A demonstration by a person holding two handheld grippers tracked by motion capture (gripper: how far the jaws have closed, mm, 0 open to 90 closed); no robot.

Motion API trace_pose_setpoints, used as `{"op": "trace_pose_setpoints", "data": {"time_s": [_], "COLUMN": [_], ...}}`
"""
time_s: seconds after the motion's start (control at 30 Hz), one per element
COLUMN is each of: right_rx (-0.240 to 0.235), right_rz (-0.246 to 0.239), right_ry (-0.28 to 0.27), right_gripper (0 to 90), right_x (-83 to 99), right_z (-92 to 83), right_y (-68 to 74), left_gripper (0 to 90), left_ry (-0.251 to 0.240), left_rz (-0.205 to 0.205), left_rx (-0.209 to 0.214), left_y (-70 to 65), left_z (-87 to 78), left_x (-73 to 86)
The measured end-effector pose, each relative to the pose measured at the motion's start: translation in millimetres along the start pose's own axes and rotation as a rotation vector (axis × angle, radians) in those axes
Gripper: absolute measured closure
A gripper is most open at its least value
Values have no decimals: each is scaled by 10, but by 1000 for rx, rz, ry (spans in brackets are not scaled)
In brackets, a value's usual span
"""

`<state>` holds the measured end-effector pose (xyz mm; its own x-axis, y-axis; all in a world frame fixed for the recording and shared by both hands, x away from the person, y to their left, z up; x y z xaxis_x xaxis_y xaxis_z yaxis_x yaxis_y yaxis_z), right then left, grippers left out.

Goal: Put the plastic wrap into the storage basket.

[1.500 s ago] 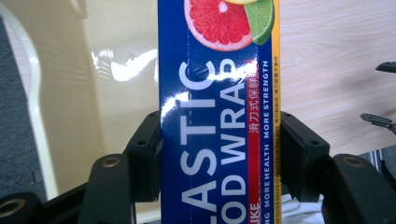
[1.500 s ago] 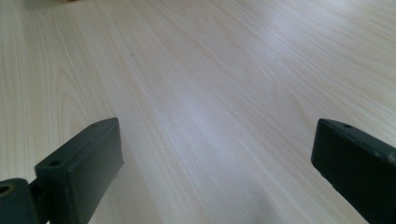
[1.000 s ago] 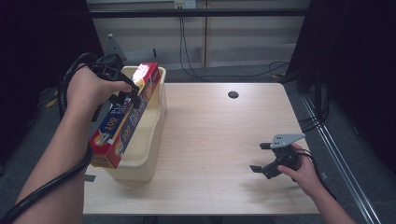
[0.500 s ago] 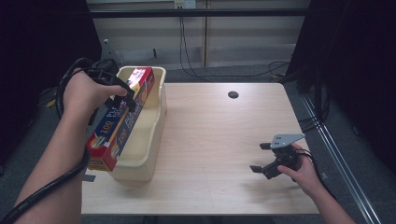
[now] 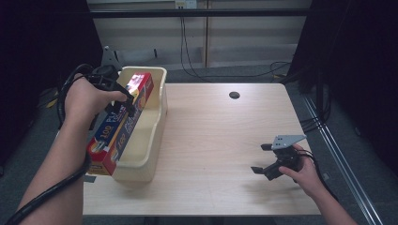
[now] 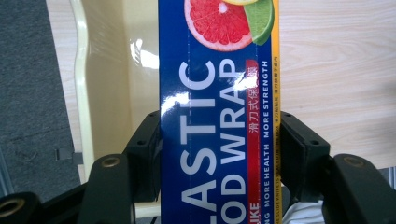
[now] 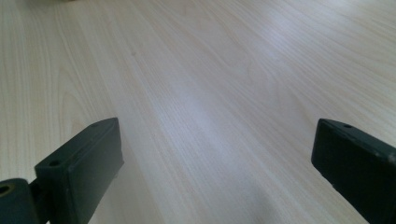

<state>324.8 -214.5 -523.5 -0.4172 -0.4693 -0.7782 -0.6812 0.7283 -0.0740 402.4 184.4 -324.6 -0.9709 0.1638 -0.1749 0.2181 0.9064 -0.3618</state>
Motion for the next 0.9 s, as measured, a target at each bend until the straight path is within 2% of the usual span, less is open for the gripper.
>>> {"op": "trace_pose_setpoints", "data": {"time_s": [0.1,0.33,0.43,0.5,0.53,0.57,0.9], "right_rx": [4,0,-2,-1,-5,0,-5], "right_rz": [5,1,4,4,1,4,-3], "right_ry": [-1,-4,-3,-5,-5,-5,-1], "right_gripper": [20,20,20,20,20,20,20], "right_x": [-4,-6,-7,-8,-7,-7,0], "right_z": [-2,-1,-5,-6,-9,-8,-1], "right_y": [-8,-4,-3,-3,-1,-4,6], "left_gripper": [411,411,411,411,411,411,411], "left_ry": [0,12,11,13,13,18,31], "left_rz": [-11,-7,-22,-11,-21,-14,-32], "left_rx": [7,13,21,14,15,8,20], "left_y": [19,78,84,111,107,121,152], "left_z": [29,105,140,156,168,175,292], "left_x": [13,46,56,60,66,70,96]}}
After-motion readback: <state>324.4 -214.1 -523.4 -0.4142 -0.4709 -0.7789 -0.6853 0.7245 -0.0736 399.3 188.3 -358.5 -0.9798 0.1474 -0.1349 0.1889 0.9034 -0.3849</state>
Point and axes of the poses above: each handheld gripper's, and its own axes: z roughly forward along the jaws, x roughly out of its underside, y roughly to its left, the point moved 10 cm from there along z, roughly forward along the jaws, and after that the axes turned 13 degrees about x, right-handed, at the moved point
